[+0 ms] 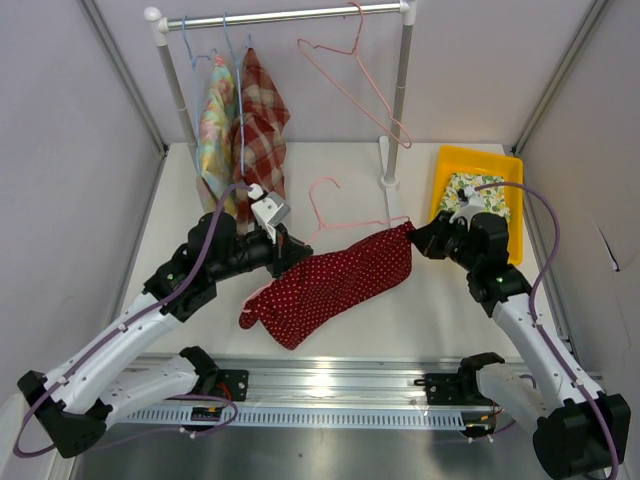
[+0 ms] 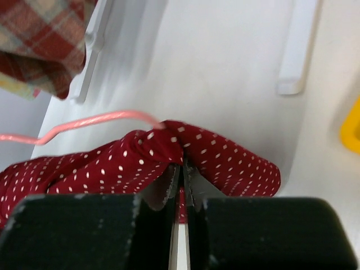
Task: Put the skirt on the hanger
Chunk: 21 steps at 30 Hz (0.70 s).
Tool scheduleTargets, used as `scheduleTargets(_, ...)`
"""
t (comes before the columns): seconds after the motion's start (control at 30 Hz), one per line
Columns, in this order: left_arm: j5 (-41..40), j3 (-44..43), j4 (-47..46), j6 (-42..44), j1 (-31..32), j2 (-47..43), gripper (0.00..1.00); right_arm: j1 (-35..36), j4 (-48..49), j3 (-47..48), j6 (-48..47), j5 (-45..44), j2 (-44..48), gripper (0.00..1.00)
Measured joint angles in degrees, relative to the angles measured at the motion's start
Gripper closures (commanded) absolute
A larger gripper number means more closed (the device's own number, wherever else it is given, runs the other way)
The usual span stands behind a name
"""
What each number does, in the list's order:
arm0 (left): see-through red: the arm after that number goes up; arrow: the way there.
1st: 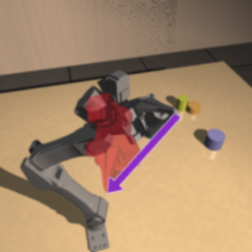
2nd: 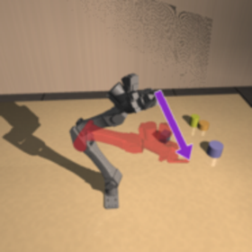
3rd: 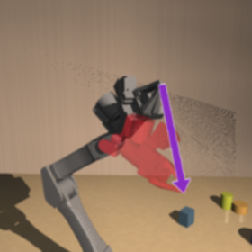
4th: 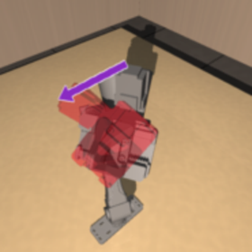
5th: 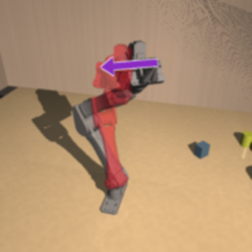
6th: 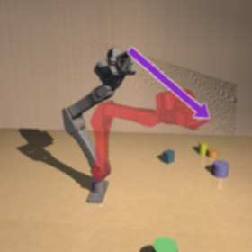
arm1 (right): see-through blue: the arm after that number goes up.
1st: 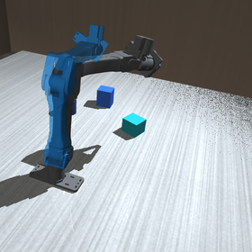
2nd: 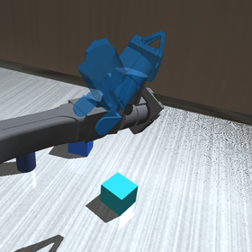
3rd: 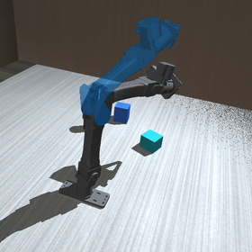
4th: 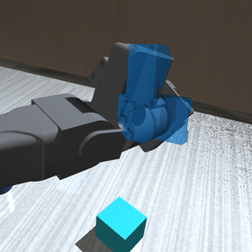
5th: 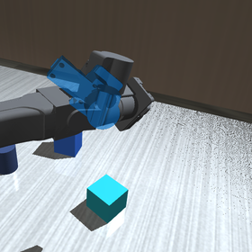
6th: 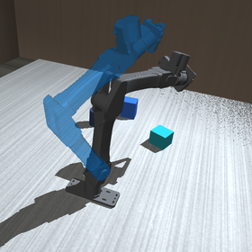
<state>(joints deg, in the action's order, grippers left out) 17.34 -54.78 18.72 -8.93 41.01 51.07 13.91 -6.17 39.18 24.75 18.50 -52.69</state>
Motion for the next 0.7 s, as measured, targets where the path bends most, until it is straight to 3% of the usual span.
scheduleTargets(0.2, -0.5, 0.0, 0.1, 0.0, -0.6, -2.3, 1.0, -2.7, -3.2, 3.6, -0.4, -0.2, 0.7, 0.94)
scheduleTargets(0.3, -0.5, 0.0, 0.1, 0.0, -0.7, -2.6, 1.0, -2.8, -3.8, 3.9, -0.4, -0.2, 0.7, 0.89)
scheduleTargets(0.57, -1.8, 0.0, -1.4, -2.5, -1.0, -2.7, 1.0, -0.1, -9.8, 7.0, -0.7, -4.2, 1.2, 0.4)
scheduleTargets(0.6, -2.4, 0.2, -2.0, -3.2, -1.0, -2.7, 1.0, 1.8, -11.1, 8.0, -0.9, -6.4, 1.8, 0.4)
scheduleTargets(0.7, -3.9, 0.9, -3.7, -4.7, -1.1, -2.8, 1.0, 11.6, -13.1, 10.0, -1.0, -11.2, 3.6, 0.54)
